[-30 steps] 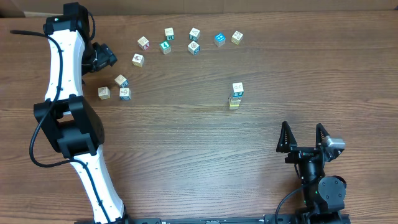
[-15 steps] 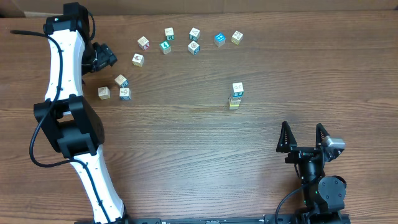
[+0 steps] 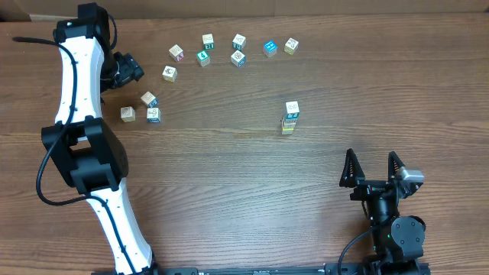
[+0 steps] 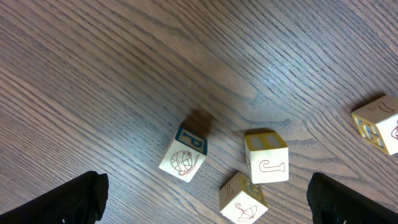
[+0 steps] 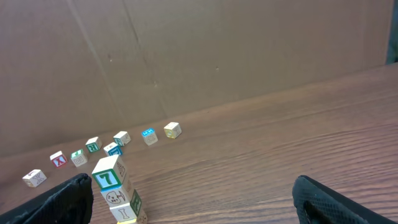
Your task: Form a tower
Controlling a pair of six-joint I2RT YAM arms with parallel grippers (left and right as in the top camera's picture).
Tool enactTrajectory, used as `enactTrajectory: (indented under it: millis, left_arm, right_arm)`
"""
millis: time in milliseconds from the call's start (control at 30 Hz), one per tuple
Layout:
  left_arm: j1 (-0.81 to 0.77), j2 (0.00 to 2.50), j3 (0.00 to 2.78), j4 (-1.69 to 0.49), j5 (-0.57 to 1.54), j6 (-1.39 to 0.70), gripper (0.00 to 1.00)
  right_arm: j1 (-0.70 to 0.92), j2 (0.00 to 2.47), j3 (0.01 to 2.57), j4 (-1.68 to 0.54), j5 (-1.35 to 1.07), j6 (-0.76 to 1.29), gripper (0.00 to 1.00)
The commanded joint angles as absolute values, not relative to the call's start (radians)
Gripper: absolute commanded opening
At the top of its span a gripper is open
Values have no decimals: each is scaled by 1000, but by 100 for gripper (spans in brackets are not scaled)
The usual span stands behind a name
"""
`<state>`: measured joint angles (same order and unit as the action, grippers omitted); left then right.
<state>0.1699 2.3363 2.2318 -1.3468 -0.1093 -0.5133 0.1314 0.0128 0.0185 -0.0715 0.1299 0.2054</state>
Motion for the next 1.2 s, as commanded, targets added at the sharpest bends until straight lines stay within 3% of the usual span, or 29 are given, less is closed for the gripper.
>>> enactTrajectory:
  millis: [0, 267, 1167]
  left_arm:
    - [163, 2348, 2252, -1349, -115, -491, 99]
    - [163, 2348, 2252, -1349, -114, -491, 100]
    - [163, 2348, 2252, -1349, -115, -491, 99]
  right_arm:
    - [127, 3, 8, -70, 126, 179, 100]
    - [127, 3, 8, -82, -8, -137, 100]
    - [127, 3, 8, -83, -13, -136, 100]
